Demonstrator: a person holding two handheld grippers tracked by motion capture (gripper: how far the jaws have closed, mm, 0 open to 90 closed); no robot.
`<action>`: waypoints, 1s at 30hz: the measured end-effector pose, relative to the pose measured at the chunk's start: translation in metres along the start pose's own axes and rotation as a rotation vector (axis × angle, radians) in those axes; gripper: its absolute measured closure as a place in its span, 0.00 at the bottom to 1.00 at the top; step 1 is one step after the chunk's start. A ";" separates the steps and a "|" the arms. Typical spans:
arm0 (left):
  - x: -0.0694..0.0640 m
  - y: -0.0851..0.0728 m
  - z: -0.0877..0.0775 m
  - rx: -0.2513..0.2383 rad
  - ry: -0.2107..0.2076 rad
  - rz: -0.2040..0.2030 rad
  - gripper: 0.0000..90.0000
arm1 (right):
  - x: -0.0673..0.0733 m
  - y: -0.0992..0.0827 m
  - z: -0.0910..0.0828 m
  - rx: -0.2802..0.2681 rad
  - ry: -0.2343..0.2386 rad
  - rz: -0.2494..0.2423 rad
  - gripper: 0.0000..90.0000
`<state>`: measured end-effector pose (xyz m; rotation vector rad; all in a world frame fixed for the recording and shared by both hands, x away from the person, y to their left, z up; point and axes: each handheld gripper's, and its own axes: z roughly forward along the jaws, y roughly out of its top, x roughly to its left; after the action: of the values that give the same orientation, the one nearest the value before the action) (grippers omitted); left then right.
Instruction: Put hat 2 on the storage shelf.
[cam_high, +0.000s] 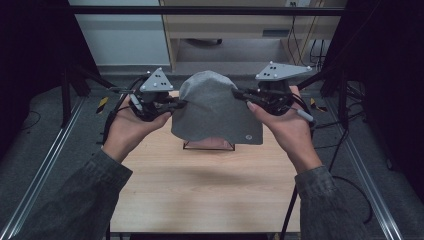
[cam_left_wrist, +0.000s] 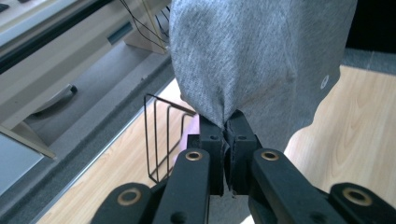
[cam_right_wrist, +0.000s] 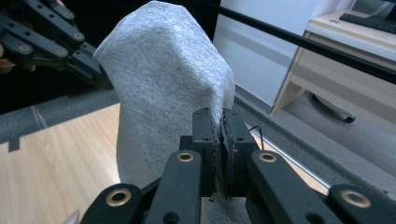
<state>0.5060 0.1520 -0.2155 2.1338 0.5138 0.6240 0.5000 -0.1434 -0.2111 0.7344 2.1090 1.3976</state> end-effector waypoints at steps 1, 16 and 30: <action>0.002 0.001 0.001 0.000 0.003 -0.002 0.97 | -0.003 0.001 0.001 -0.006 -0.004 0.004 0.95; 0.015 0.010 0.009 -0.015 0.061 0.000 0.97 | -0.015 0.004 0.014 -0.039 -0.041 0.014 0.95; 0.032 0.029 0.028 -0.116 0.164 -0.001 0.97 | -0.047 0.008 0.032 -0.116 -0.074 0.057 0.95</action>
<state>0.5525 0.1364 -0.1985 1.9838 0.5544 0.8129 0.5571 -0.1517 -0.2093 0.7923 1.9472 1.4857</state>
